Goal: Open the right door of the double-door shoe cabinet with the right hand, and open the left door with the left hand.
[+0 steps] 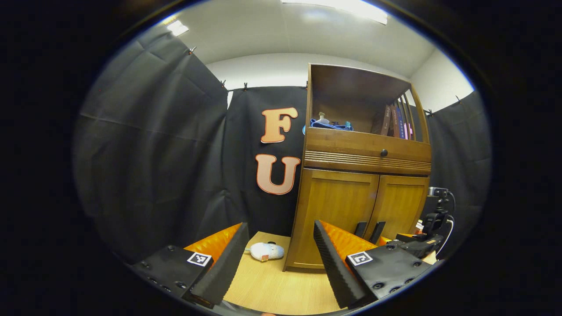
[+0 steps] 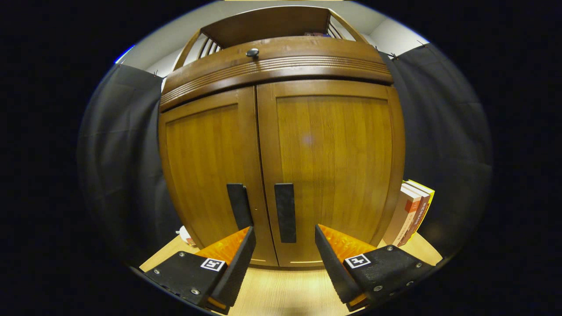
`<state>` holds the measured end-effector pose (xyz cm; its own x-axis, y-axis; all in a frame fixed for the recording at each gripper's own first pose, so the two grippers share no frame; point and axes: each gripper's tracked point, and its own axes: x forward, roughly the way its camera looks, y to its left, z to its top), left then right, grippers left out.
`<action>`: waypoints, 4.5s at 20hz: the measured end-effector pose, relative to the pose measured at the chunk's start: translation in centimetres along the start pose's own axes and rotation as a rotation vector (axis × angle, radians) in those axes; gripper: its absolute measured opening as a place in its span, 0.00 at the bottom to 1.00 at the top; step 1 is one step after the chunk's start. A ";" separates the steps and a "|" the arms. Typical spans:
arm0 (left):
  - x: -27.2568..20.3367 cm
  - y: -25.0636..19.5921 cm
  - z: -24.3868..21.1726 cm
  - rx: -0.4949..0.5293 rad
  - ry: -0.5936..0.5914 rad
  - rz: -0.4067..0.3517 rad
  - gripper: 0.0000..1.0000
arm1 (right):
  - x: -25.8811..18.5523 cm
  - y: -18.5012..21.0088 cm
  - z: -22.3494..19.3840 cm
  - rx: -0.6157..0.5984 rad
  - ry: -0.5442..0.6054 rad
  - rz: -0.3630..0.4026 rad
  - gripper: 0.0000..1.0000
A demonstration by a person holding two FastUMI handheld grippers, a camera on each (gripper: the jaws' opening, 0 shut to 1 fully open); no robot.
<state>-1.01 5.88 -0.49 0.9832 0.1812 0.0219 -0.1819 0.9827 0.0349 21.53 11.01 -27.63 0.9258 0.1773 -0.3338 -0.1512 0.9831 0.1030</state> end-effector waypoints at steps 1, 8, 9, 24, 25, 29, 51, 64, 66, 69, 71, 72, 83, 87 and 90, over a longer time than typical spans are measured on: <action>0.1 0.3 -0.1 -0.004 0.000 0.004 0.94 | 1.3 -0.1 -0.4 -0.009 0.009 -0.009 0.83; 0.2 1.7 -0.2 0.011 0.005 0.043 0.97 | 6.5 -0.4 -0.8 0.005 0.019 -0.028 0.64; 0.4 1.8 -0.3 0.015 0.005 0.047 0.98 | 7.0 -0.5 -0.8 0.008 0.021 -0.034 0.61; 0.0 2.6 -0.3 0.003 0.008 0.092 0.94 | 7.9 -0.2 -1.6 0.037 0.056 -0.018 0.30; -0.1 2.6 -0.4 0.001 0.010 0.095 0.94 | 7.2 -0.4 -1.8 0.025 0.053 -0.023 0.29; -1.5 3.9 -0.5 -0.001 0.004 0.111 0.96 | 4.3 -1.1 -1.9 -0.002 0.025 -0.088 0.28; -1.4 -2.6 -0.7 -0.020 0.008 -0.051 0.94 | -11.9 -10.4 -3.1 0.048 0.036 -0.207 0.16; -1.1 -9.0 -1.9 -0.024 0.052 -0.134 0.94 | -16.0 -20.2 -2.9 0.028 0.030 -0.210 0.00; -1.1 -9.9 -2.0 -0.016 0.052 -0.128 0.99 | -16.0 -21.3 -2.8 0.015 0.027 -0.185 0.00; -1.3 -11.5 -1.9 -0.017 0.050 -0.114 0.94 | -16.2 -23.3 -2.7 0.014 0.035 -0.160 0.00; -1.2 -12.6 -1.8 -0.022 0.050 -0.111 0.94 | -16.3 -24.1 -2.7 0.032 0.044 -0.126 0.01; -1.2 -13.0 -1.7 -0.021 0.048 -0.107 0.94 | -16.6 -24.5 -2.5 0.030 0.039 -0.116 0.07; 2.4 -18.0 -3.4 0.008 0.023 -0.121 0.94 | -22.7 -29.6 -1.4 0.062 0.000 -0.164 0.26; 5.5 -19.9 -6.0 0.039 0.028 -0.143 0.94 | -23.4 -29.9 -0.8 0.052 -0.017 -0.195 0.48; 8.0 -21.7 -7.7 0.044 0.032 -0.176 0.94 | -23.9 -30.2 0.0 0.058 -0.036 -0.223 0.55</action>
<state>10.90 -13.69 -8.81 0.9998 0.0085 -0.0198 -0.0069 0.9969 0.0789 3.92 -22.90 -22.77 0.9459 -0.0468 -0.3210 0.0778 0.9934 0.0842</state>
